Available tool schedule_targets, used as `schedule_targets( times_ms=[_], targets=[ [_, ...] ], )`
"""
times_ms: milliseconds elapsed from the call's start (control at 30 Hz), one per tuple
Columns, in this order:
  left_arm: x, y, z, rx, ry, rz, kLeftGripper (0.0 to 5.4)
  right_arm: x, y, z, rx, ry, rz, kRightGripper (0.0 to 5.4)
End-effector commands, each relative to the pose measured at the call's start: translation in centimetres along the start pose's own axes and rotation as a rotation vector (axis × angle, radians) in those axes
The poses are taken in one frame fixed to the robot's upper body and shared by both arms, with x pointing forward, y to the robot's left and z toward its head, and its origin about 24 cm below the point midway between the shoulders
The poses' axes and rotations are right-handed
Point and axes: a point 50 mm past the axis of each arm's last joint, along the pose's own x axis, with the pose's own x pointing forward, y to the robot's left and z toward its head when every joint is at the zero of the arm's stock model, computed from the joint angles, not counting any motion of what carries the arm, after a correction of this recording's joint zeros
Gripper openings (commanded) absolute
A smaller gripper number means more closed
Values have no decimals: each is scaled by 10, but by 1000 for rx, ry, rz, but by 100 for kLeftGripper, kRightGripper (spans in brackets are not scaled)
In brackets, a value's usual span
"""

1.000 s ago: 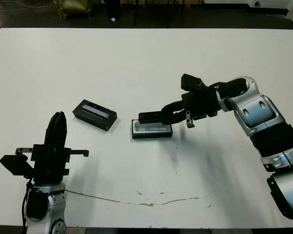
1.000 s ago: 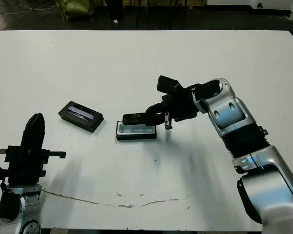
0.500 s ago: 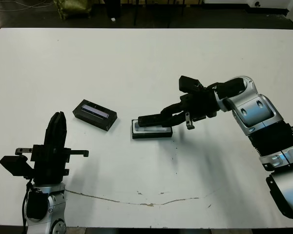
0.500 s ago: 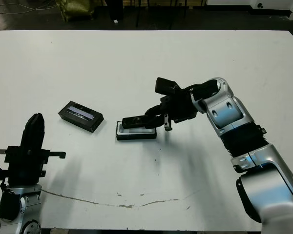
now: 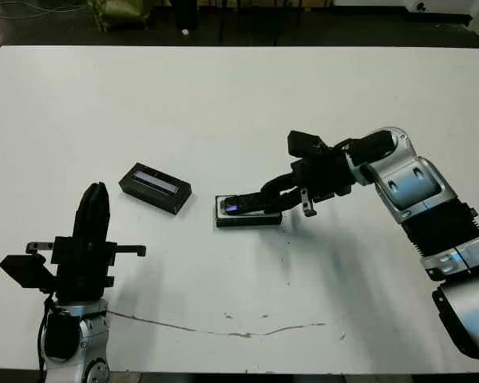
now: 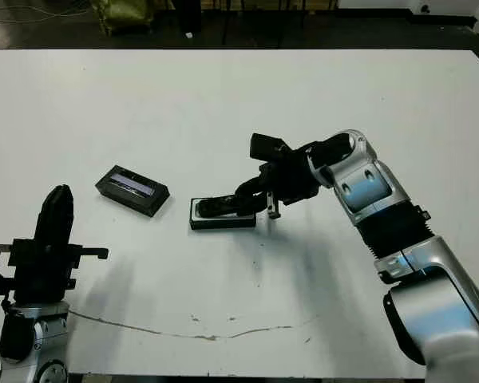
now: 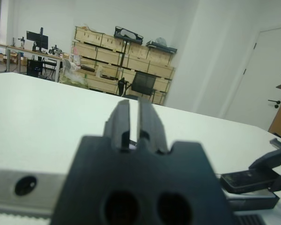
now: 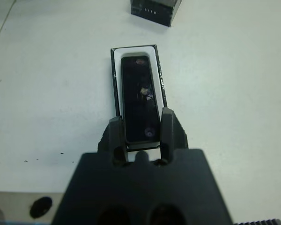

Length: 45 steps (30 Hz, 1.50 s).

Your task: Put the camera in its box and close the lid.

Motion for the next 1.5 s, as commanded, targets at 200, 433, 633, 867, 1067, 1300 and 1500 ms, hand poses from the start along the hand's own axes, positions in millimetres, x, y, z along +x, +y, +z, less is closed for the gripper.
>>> schedule_targets(
  times_ms=[200,433,633,867,1067,1300,1500],
  targets=[
    [-4,3,-4,8,38,9,0,7,1,-6,-1,28,15,17],
    [-5,2,-4,6,46,22,0,10,1,-8,-11,26,12,17],
    [-6,1,-5,13,40,15,0,15,2,-6,-5,31,29,17],
    [-7,1,-6,-2,50,17,0,23,5,-1,-9,25,45,17],
    [-7,1,-6,9,48,21,0,28,7,2,-12,30,48,17],
    [-7,1,-7,9,47,12,0,28,7,2,-5,42,27,17],
    [-7,1,-7,9,50,12,0,23,5,5,-7,18,3,34]
  ],
)
